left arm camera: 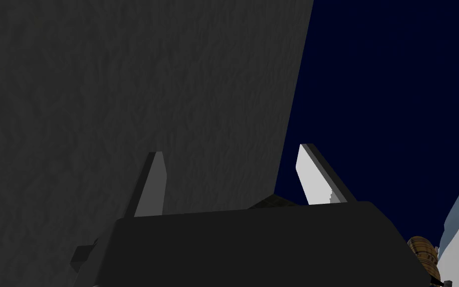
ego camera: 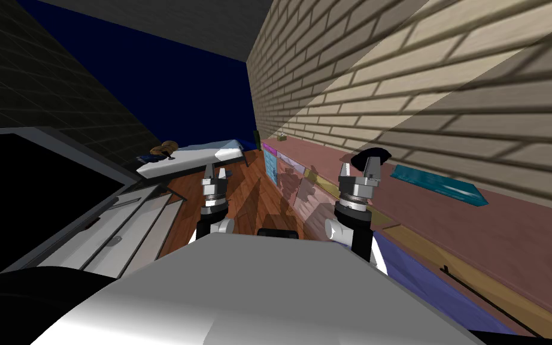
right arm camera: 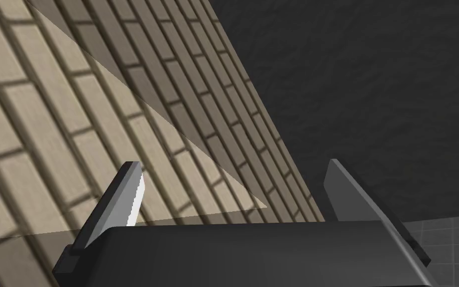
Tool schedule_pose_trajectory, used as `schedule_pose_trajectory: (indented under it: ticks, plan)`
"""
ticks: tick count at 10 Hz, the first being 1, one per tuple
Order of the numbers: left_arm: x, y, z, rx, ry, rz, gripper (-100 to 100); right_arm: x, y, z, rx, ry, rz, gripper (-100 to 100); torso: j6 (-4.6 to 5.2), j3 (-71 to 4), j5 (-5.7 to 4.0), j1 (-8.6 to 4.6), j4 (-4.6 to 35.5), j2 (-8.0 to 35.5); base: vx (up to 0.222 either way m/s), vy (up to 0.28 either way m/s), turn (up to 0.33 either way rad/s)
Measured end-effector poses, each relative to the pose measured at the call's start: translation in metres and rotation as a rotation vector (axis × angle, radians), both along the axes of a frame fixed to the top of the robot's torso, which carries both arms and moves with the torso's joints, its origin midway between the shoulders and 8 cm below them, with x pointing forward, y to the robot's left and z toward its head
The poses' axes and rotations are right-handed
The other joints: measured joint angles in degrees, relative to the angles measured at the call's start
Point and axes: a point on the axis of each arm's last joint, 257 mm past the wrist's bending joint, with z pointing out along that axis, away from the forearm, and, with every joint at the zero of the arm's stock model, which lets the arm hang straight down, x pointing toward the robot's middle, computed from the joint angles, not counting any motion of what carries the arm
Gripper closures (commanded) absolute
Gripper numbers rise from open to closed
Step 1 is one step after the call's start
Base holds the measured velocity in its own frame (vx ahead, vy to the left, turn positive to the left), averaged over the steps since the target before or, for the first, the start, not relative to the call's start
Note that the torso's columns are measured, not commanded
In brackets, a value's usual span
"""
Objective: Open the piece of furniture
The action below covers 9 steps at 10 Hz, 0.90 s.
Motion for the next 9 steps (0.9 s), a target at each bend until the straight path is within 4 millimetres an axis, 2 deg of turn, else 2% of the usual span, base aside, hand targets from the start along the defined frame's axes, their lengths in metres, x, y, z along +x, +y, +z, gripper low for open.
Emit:
schedule_pose_trajectory:
  ticks: [2, 9]
  plan:
    - [0.0, 0.0, 0.0, 0.0, 0.0, 0.0, 0, 0.0, 0.0, 0.0, 0.0, 0.0, 0.0, 0, 0.0, -12.0, 0.0, 0.0, 6.0, 5.97, 0.0, 0.0, 0.0]
    - [-0.0001, 0.0, 0.0002, 0.0, 0.0, 0.0, 0, -0.0001, 0.0, 0.0002, 0.0, 0.0, 0.0, 0, 0.0, -70.73, 0.0, 0.0, 35.37, 35.39, 0.0, 0.0, 0.0]
